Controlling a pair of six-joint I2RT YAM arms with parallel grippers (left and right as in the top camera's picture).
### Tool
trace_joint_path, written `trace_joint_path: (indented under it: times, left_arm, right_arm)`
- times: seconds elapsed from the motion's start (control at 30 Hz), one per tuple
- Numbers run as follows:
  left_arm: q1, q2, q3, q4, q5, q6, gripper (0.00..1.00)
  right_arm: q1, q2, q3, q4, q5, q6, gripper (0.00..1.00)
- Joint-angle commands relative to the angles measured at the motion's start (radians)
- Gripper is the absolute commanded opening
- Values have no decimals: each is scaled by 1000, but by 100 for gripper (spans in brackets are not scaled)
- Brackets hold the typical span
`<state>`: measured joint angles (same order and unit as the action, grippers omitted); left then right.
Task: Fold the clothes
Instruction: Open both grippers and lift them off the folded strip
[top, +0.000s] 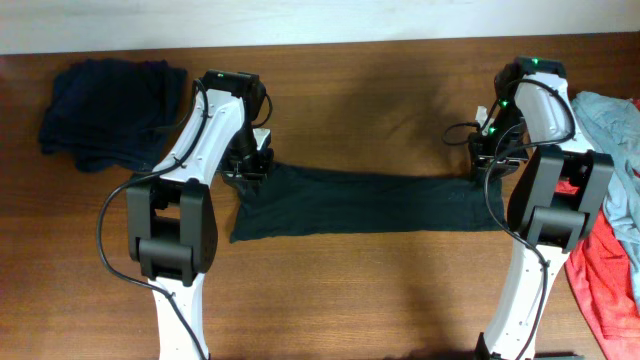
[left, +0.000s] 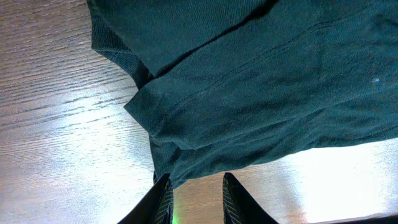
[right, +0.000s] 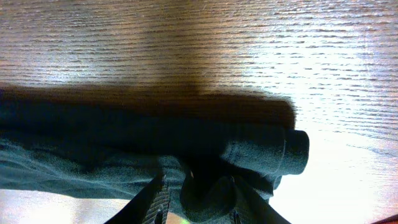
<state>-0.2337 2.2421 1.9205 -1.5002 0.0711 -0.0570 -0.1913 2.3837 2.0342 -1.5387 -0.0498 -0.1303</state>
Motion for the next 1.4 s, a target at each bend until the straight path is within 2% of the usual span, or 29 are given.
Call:
trace_joint_path:
  times: [0.0,0.17,0.23,0.3,0.4,0.5,0.53,0.57,0.6,0.63,0.77,1.03,1.37]
  left_arm:
    - [3,-32,35,5,11,2,27]
    - [2,-32,227,16,11,1,41]
    - [2,-32,307,22,12,0,53]
    - [2,-32,358,27,12,1,58]
    - [2,-32,369,53,12,1,58]
    - [2,-30,353,86,12,1,40]
    - [1,-30,344,104,12,1,33]
    - [1,-29,334,121,12,1,30]
    - [0,-29,320,145,12,1,27]
    - [0,-29,304,168,14,1,23]
    - [-10,-29,245,243,43,1,14]
    - [-29,-29,134,349,48,1,14]
    - [-26,-29,127,360,44,2,14]
  right_arm:
    - [-6,-21,29,-1,7,6,37]
    - [-5,-21,195,-68,-93,-57,43]
    - [-5,-21,265,-112,-136,-76,49]
    - [-5,-21,322,-153,-157,-76,53]
    - [-5,-23,339,-161,-162,-75,65]
    - [-5,-21,317,-156,-168,-76,65]
    - [-5,-21,303,-148,-169,-76,58]
    - [-4,-21,288,-141,-169,-76,46]
    - [-5,-21,271,-129,-168,-76,30]
    - [-5,-21,249,-110,-169,-76,5]
    - [-5,-21,174,-21,-195,-76,4]
    - [24,-21,16,106,-285,-116,4]
    - [100,-21,-61,163,-294,-128,4]
